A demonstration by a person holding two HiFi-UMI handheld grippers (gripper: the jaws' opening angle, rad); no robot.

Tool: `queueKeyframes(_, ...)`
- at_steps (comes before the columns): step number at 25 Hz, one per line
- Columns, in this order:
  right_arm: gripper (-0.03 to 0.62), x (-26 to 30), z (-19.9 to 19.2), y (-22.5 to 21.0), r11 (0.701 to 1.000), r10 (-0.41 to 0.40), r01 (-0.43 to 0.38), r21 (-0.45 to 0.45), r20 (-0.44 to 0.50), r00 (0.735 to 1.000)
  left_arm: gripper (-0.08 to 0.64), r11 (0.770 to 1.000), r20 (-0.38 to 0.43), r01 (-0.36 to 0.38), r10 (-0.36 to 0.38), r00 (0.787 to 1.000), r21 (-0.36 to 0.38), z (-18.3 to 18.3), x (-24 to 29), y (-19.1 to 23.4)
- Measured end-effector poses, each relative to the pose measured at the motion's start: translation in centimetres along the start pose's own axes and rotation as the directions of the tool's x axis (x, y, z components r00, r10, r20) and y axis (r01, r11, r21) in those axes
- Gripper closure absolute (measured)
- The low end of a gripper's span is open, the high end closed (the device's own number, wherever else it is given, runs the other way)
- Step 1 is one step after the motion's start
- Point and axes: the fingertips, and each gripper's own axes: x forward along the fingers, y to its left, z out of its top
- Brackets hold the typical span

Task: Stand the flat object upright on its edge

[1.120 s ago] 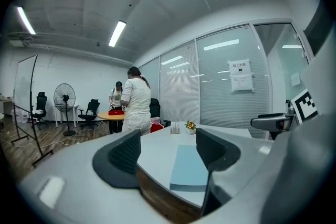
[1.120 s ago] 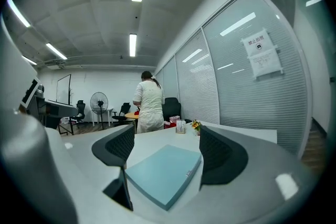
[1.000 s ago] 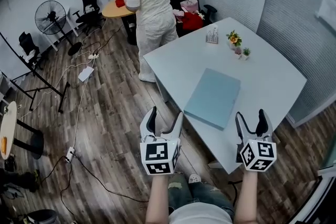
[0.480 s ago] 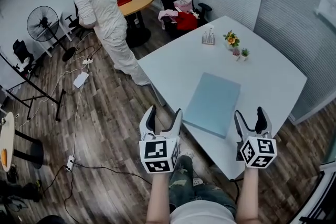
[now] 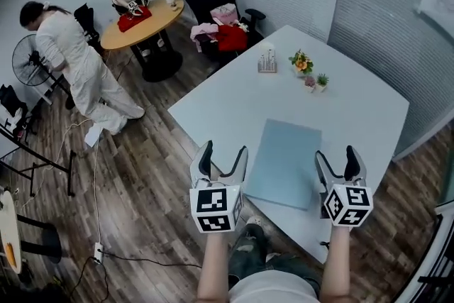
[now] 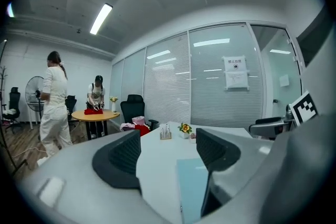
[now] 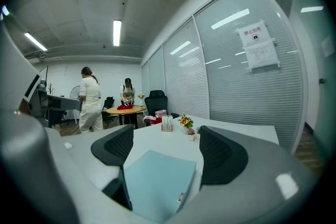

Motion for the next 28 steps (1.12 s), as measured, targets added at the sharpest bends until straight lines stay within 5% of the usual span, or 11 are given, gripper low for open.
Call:
queueKeyframes(14,0.161,6.2,-3.0,-2.8,0.986,-0.166,0.168,0.001,-0.135,0.977,0.242,0.983,-0.126,0.183,-0.179,0.976,0.021,-3.4,10.3,1.6)
queueKeyframes(28,0.160,7.8,-8.3,-2.9,0.989,-0.126,0.143,0.045,-0.265,0.956,0.242,0.962,-0.255,0.258,-0.272,0.928,-0.085,-9.8,12.3,-0.4)
